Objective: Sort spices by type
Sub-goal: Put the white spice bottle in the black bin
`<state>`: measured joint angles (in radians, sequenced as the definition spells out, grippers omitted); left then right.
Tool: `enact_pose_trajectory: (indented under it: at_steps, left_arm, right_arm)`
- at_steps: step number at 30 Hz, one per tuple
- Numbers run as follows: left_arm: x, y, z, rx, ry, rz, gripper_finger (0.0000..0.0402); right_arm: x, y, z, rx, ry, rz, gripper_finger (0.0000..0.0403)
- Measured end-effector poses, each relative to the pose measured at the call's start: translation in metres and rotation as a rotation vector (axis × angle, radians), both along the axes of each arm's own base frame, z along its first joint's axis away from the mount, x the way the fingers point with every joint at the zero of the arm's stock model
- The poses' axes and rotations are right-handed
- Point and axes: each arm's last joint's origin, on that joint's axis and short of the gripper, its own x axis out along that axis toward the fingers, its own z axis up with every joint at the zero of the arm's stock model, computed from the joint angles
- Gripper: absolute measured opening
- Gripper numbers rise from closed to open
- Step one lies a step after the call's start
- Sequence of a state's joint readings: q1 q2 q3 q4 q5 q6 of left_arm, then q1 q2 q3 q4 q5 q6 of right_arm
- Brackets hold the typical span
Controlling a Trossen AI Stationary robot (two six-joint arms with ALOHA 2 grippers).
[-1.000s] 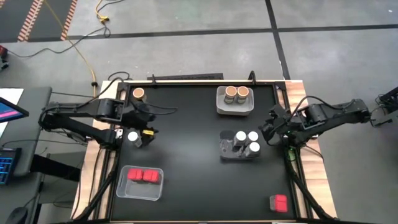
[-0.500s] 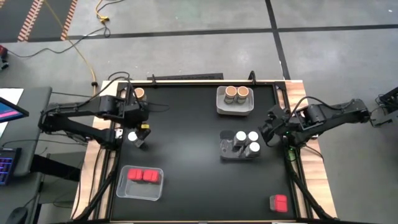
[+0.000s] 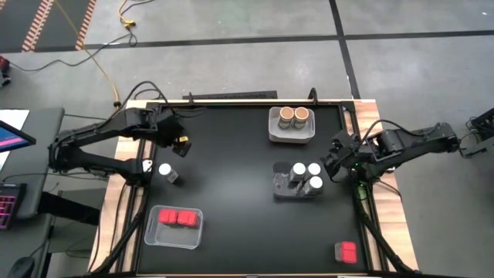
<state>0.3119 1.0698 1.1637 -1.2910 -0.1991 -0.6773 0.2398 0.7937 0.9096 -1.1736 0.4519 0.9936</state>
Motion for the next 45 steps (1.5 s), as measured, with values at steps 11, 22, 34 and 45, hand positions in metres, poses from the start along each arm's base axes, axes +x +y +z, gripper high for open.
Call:
enact_pose_trajectory:
  at_steps: [11,22,34,45]
  left_arm:
    - [0.008,0.005,0.002,0.081,-0.039,-0.015,0.0242]
    - [0.012,0.007,0.0,0.111,-0.024,-0.003,0.0358]
    - [0.018,0.01,0.003,0.123,-0.103,0.032,0.038]
    - [0.018,0.018,0.003,0.131,-0.087,-0.076,0.038]
  right_arm:
    - [0.0,0.0,0.0,0.0,0.0,0.0,0.0297]
    - [0.0,0.0,0.0,0.001,0.0,0.0,0.0297]
    - [0.0,0.0,0.0,-0.004,0.003,0.007,0.0297]
    - [0.0,0.0,0.0,-0.003,0.003,0.006,0.0297]
